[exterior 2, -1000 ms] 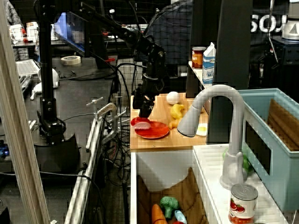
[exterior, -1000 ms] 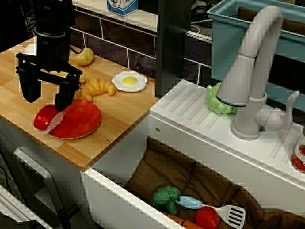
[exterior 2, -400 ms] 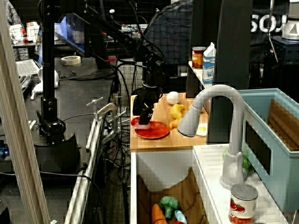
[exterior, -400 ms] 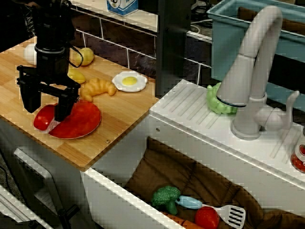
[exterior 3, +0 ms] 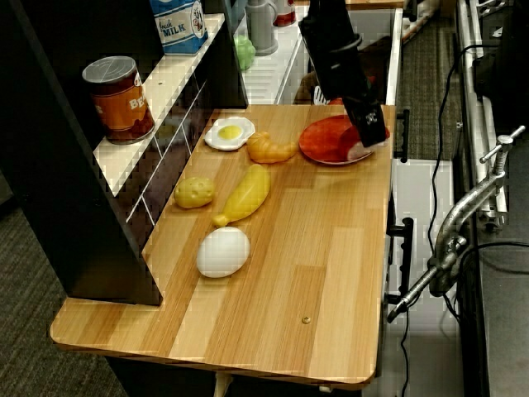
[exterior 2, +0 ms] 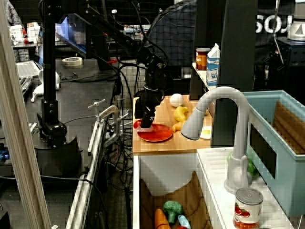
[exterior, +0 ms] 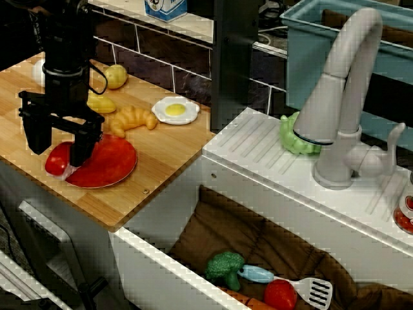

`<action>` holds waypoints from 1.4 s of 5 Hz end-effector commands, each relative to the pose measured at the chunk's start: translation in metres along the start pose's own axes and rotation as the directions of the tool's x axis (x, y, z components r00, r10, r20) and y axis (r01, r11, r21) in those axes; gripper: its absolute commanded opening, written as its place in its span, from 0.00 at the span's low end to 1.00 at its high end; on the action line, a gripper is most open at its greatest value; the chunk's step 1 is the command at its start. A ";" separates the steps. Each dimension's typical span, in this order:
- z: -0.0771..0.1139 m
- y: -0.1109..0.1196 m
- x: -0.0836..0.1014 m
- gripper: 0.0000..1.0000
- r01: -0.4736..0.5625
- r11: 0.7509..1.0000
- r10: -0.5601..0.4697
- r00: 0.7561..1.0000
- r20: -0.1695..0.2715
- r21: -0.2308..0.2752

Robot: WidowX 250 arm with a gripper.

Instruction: Put sushi on plate

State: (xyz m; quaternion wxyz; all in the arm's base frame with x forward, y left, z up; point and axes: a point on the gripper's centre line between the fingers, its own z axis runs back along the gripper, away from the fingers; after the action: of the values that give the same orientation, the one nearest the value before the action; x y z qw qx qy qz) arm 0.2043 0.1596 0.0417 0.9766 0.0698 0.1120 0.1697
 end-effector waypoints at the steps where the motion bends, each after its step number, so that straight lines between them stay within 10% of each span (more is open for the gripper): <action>1: -0.009 0.011 0.003 1.00 -0.017 1.000 0.016 0.999 0.045 0.024; 2: -0.009 0.011 0.003 0.00 -0.032 0.999 0.032 0.999 0.031 0.019; 4: 0.004 0.002 -0.001 0.00 -0.037 0.999 0.037 0.999 -0.016 0.015; 7: 0.085 -0.022 -0.016 0.00 -0.011 1.000 0.010 0.995 -0.100 -0.007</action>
State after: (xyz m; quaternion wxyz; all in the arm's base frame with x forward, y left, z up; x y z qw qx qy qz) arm 0.2130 0.1215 0.1060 0.9642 0.0472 0.1937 0.1746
